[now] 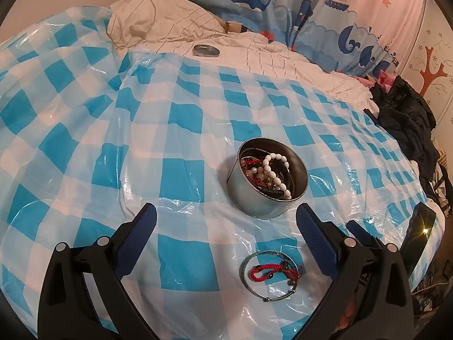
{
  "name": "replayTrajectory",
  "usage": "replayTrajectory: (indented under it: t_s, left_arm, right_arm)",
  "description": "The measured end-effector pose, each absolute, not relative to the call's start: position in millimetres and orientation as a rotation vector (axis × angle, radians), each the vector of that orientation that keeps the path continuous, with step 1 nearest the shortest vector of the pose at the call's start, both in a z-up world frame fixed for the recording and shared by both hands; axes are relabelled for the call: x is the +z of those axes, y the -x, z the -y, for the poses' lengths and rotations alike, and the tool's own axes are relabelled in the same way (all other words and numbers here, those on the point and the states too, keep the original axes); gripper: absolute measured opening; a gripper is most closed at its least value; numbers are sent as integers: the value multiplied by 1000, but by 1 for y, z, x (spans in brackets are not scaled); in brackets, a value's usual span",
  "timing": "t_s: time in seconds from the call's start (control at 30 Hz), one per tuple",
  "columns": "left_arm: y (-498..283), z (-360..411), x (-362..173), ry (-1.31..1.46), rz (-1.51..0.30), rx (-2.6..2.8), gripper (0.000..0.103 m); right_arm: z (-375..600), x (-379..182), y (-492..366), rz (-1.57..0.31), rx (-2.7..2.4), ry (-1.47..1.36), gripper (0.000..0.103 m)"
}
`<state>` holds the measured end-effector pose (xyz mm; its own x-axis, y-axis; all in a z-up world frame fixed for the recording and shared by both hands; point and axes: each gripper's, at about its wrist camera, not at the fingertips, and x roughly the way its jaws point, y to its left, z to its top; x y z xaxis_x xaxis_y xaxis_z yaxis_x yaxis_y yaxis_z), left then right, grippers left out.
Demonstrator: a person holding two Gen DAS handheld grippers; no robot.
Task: Organize jewelry
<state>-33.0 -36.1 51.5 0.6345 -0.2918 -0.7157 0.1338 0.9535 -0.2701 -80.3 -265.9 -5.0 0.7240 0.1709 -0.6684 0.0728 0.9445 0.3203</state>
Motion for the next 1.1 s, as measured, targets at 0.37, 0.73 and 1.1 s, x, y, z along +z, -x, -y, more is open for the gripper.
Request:
replayTrajectory:
  t_s: [0.37, 0.73, 1.1]
  left_arm:
    - [29, 43, 46, 194, -864, -247, 95]
    - [27, 50, 43, 182, -878, -250, 95]
    - [26, 55, 41, 170, -889, -252, 95]
  right_arm:
    - [266, -5, 80, -763, 55, -339, 94]
    - [266, -5, 80, -763, 56, -340, 95]
    - [266, -5, 80, -763, 56, -341, 95]
